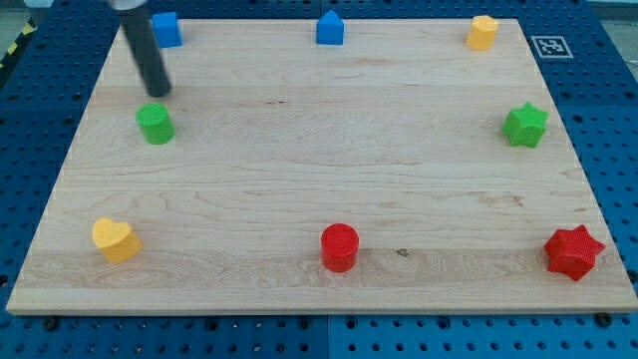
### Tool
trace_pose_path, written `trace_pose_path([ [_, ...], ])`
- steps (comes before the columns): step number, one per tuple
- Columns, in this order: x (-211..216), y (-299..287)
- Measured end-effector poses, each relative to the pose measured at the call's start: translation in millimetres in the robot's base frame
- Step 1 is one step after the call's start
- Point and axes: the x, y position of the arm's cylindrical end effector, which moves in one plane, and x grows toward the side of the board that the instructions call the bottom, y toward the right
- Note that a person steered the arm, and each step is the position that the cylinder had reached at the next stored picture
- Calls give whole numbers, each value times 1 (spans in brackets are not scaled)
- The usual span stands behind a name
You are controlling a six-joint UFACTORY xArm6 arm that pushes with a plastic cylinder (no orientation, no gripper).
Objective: Move green circle to the center
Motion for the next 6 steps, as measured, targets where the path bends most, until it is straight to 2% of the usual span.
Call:
trace_pose_path([
  [1, 17, -25],
  [2, 41, -27],
  [3, 44, -29],
  [4, 59, -17],
  [6, 65, 57],
])
